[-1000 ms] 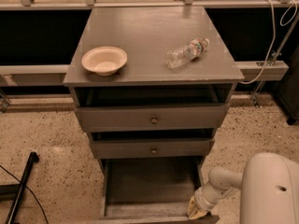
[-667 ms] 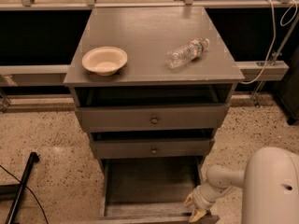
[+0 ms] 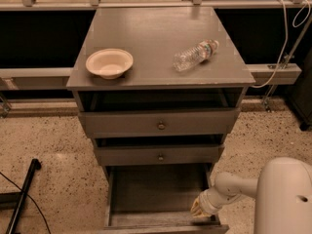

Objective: Open bottom drawer

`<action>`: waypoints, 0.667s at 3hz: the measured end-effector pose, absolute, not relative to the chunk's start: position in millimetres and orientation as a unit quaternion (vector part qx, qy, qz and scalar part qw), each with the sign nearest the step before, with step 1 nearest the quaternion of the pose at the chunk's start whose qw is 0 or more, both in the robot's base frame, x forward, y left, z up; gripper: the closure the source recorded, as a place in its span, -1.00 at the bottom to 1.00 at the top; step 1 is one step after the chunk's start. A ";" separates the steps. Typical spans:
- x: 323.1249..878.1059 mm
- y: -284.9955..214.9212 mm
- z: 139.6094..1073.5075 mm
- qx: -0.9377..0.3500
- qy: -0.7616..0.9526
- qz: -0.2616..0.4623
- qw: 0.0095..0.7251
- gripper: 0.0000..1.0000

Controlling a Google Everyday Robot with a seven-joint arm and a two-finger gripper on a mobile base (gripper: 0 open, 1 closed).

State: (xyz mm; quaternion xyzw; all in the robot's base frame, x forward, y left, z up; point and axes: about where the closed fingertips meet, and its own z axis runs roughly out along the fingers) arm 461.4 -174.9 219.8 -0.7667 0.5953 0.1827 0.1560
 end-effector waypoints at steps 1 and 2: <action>474.0 -186.9 196.8 -0.753 0.610 0.174 0.175 0.94; 481.5 -195.0 156.5 -0.736 0.628 0.191 0.167 1.00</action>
Offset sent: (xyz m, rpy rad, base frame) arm 0.0342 -0.0311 -0.0923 0.0303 0.0418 -0.1271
